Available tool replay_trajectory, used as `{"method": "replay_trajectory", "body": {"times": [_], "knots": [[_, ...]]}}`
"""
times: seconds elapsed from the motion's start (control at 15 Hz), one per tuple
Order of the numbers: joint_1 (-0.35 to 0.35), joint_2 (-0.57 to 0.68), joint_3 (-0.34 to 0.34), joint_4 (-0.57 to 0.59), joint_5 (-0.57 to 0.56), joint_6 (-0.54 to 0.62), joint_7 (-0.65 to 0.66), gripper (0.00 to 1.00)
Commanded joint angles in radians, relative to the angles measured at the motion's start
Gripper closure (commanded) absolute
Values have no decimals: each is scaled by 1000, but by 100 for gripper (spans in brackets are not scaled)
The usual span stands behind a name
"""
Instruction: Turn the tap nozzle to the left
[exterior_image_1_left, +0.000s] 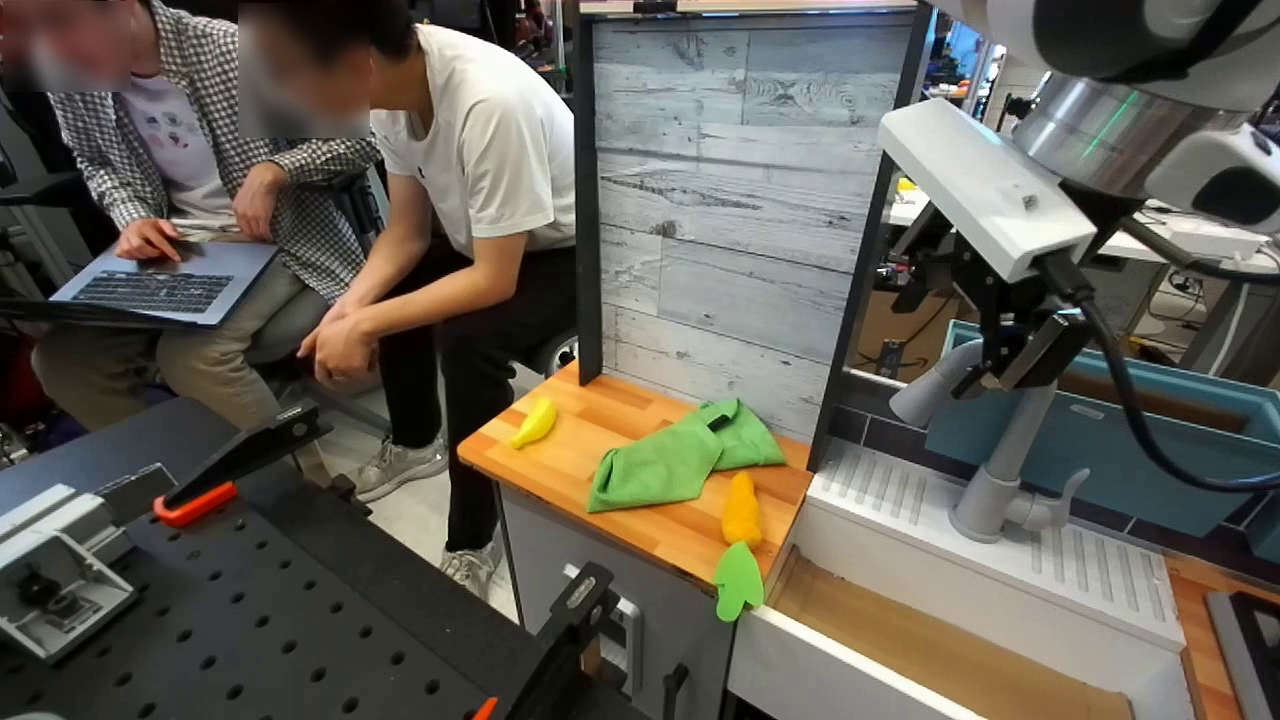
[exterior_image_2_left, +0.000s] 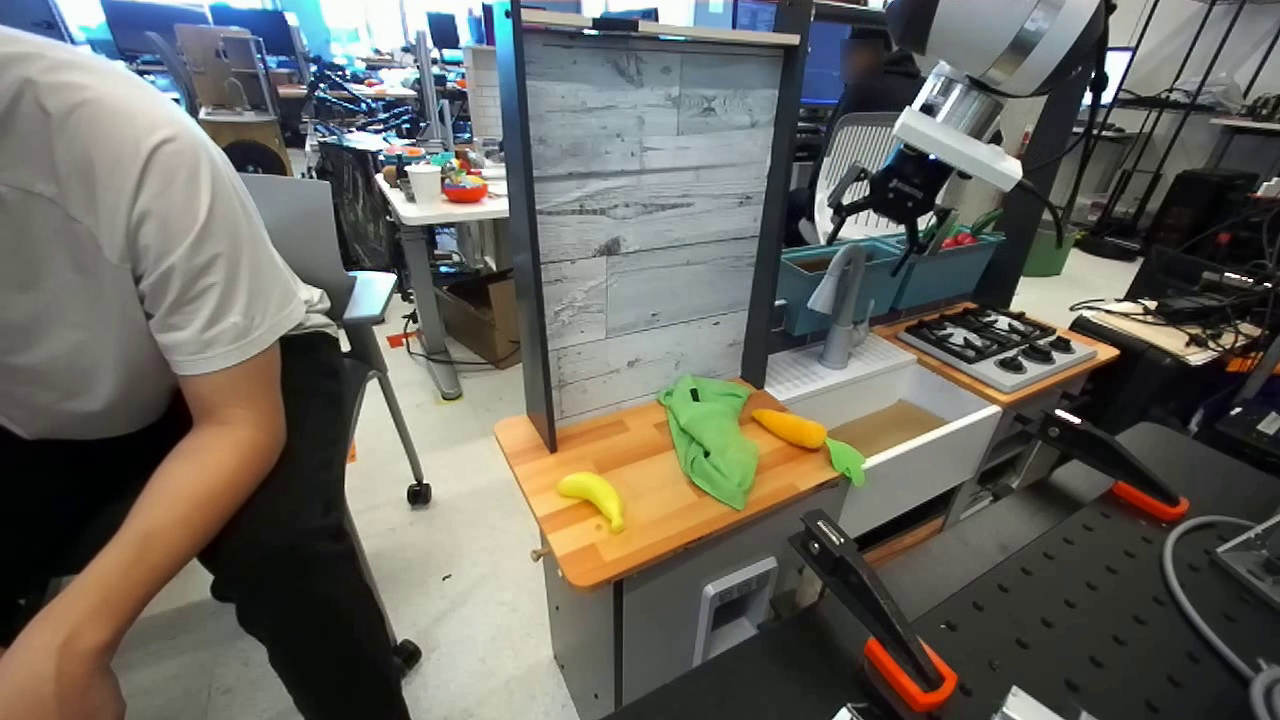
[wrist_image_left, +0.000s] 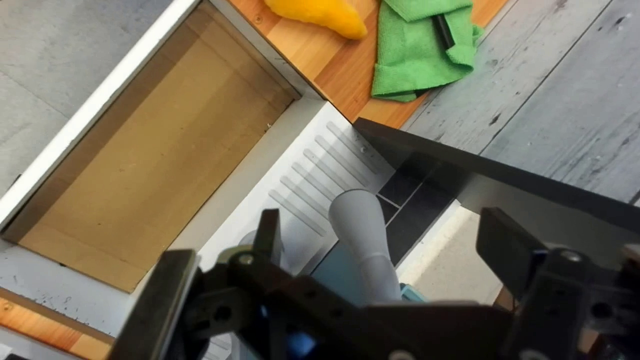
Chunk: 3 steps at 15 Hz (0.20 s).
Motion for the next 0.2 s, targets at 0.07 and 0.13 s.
{"method": "replay_trajectory", "body": {"times": [0.07,0.13], "knots": [[-3,-23,-6,-26,4,-4,-19,0],[-3,-28,-6,-33,4,-4,-20,0]]}}
